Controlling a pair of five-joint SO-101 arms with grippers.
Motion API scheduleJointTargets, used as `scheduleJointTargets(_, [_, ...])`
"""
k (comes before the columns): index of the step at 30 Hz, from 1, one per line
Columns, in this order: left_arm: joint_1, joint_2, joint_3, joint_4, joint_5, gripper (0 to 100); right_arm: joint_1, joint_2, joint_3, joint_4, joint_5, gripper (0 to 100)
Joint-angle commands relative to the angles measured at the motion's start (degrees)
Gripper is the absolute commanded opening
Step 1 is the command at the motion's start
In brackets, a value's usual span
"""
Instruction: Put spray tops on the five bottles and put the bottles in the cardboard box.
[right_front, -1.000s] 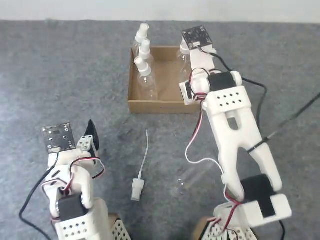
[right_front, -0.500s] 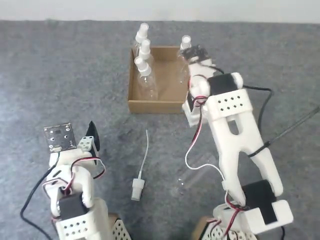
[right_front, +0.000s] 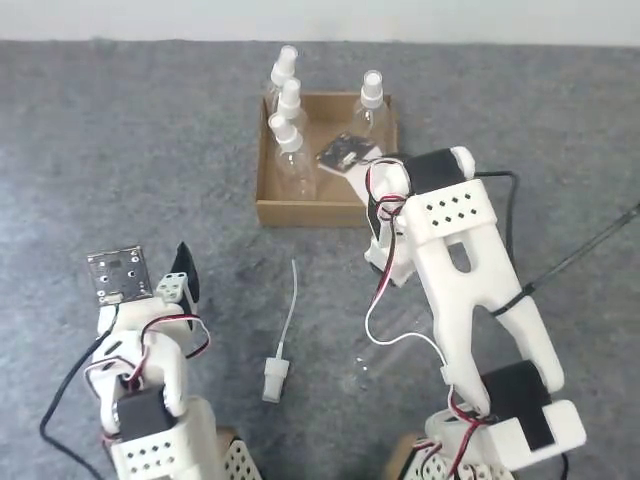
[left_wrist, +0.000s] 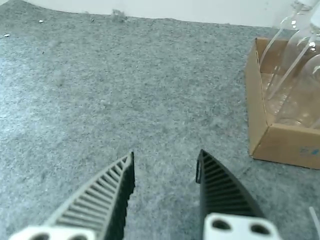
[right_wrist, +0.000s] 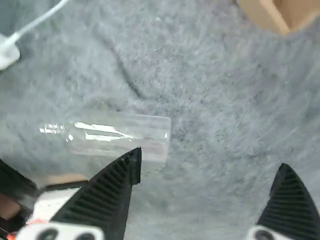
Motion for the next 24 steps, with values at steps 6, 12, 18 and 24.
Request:
scheduleJointTargets(6, [-0.2,-1.0,-0.7,-1.0,0.6,19,-1.6,-11.7,8.0,2.3,8.0,35.8])
scheduleJointTargets(12, [-0.2,-1.0,-0.7,-1.0,0.6,19,-5.1,-24.8,19.9,1.7,13.6,36.0])
scheduleJointTargets(18, [-0.2,-1.0,-0.7,-1.0,0.6,19,-11.6,-31.3,32.4,1.5,21.8,36.1])
scheduleJointTargets(24, [-0.2,-1.0,-0.7,-1.0,0.6,19,-15.1,-34.1,42.5,-6.5,28.7,36.1])
